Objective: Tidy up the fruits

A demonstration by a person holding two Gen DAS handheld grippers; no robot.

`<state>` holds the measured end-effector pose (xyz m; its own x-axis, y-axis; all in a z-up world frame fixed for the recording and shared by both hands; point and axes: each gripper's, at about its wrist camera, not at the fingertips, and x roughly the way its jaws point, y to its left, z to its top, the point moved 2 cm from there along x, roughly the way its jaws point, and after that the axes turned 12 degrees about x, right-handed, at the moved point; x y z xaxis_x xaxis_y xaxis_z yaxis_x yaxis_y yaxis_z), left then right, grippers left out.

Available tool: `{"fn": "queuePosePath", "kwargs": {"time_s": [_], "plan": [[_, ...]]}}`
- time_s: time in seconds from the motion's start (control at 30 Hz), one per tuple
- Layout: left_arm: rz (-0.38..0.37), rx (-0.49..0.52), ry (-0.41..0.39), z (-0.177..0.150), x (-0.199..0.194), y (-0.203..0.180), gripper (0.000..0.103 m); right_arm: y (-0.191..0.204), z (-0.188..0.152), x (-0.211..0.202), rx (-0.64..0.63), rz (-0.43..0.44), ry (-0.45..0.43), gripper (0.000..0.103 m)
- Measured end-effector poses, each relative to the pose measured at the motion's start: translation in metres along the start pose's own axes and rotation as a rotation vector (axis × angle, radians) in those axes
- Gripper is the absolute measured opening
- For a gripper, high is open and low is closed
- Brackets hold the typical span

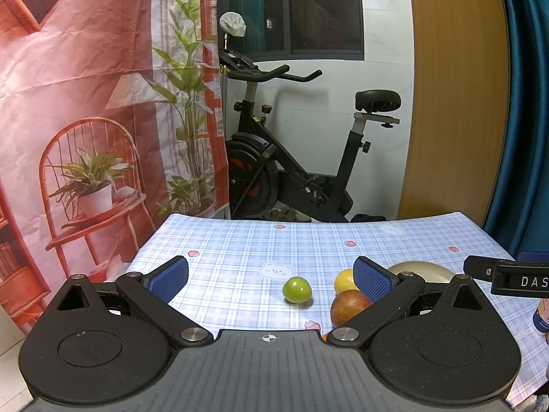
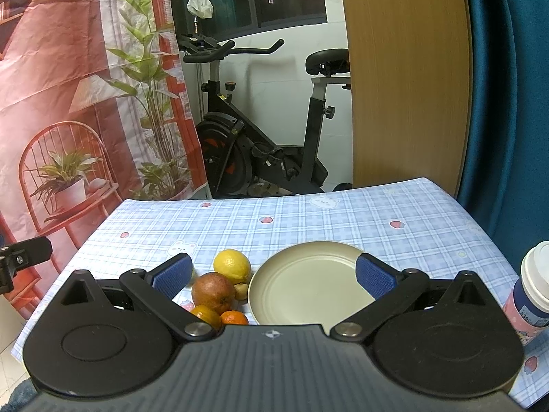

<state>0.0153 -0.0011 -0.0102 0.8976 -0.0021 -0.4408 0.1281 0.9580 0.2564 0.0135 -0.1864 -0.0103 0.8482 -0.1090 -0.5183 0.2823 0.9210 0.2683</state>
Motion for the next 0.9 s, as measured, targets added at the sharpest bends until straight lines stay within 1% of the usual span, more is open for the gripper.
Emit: {"fn": "queuePosePath", "kwargs": {"time_s": [0.9], "plan": [[-0.002,-0.003,-0.002,0.0013,-0.0018,-0.0008,0.103,0.001,0.0023,-0.0023,-0.006,0.005,-0.006,0.103]]}}
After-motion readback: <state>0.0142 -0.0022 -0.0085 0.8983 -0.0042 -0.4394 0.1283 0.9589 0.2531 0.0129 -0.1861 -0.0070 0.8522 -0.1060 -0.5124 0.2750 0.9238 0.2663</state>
